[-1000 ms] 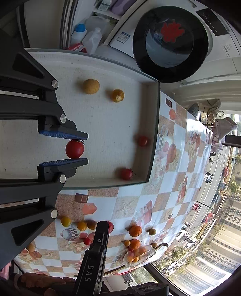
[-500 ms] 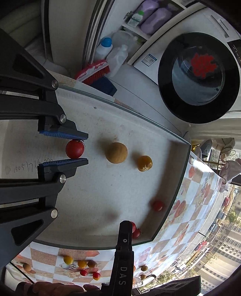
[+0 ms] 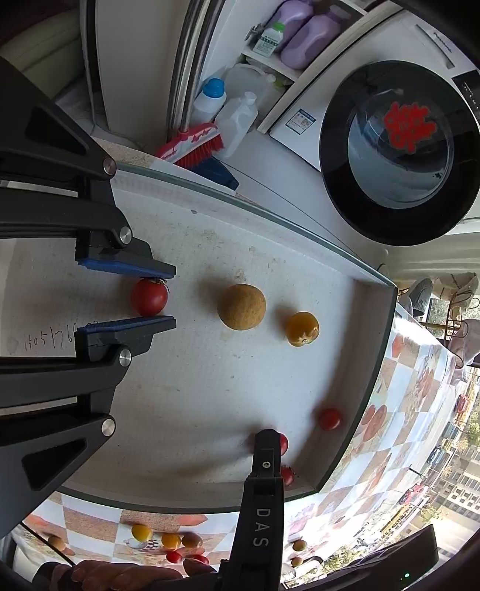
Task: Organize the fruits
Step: 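Open both tools to drop the tomatoes into the tray, then move both tools back over the remaining cherry tomatoes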
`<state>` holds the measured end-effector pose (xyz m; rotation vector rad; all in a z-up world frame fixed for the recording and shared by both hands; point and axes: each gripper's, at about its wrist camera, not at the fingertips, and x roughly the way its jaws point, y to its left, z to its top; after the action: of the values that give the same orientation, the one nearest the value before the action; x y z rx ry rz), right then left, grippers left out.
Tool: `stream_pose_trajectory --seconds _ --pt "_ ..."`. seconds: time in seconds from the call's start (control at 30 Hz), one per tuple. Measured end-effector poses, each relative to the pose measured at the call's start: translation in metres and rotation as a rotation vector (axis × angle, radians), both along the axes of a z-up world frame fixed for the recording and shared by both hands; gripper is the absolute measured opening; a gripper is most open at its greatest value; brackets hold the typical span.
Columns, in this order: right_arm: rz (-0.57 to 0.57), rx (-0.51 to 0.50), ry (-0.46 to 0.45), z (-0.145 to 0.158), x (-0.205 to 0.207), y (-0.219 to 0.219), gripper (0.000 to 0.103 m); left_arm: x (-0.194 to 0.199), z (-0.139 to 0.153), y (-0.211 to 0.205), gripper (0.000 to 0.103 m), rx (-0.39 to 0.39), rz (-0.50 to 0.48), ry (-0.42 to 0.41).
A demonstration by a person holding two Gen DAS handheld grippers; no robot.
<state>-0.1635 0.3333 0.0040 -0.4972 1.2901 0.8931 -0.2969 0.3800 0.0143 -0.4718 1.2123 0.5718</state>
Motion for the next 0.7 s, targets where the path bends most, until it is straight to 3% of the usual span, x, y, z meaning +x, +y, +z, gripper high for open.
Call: stream_pose_trajectory --seconds 0.03,0.07,0.1,0.13,0.17,0.2,0.23,0.37,0.7 --pt "0.001 0.002 0.002 0.0 0.0 0.0 0.023 0.001 0.0 -0.001 0.025 0.001 -0.006 0.003" --pt "0.001 0.003 0.007 0.0 0.001 0.0 0.023 0.001 0.0 -0.001 0.038 -0.004 -0.013 0.001" --pt "0.001 0.007 0.014 0.0 0.001 0.0 0.025 0.002 0.0 -0.003 0.065 0.003 -0.014 0.004" --pt "0.001 0.011 0.023 0.0 0.002 0.0 0.027 0.002 0.002 -0.004 0.074 0.027 -0.01 0.003" --pt "0.0 0.011 0.031 0.001 0.001 0.0 0.035 0.001 0.005 -0.007 0.078 0.054 -0.011 -0.004" --pt "-0.005 0.01 0.029 0.003 0.002 -0.001 0.053 0.002 0.007 -0.008 0.078 0.059 -0.02 -0.006" --pt "-0.009 0.021 0.024 0.005 0.001 -0.004 0.061 0.003 0.006 -0.008 0.078 0.052 -0.029 -0.002" --pt "-0.026 0.088 0.049 0.021 0.001 -0.015 0.081 0.006 0.004 -0.01 0.078 0.042 -0.05 0.024" --pt "-0.191 0.123 0.004 0.052 0.022 -0.096 0.083 0.038 0.025 -0.043 0.078 0.089 -0.186 0.006"
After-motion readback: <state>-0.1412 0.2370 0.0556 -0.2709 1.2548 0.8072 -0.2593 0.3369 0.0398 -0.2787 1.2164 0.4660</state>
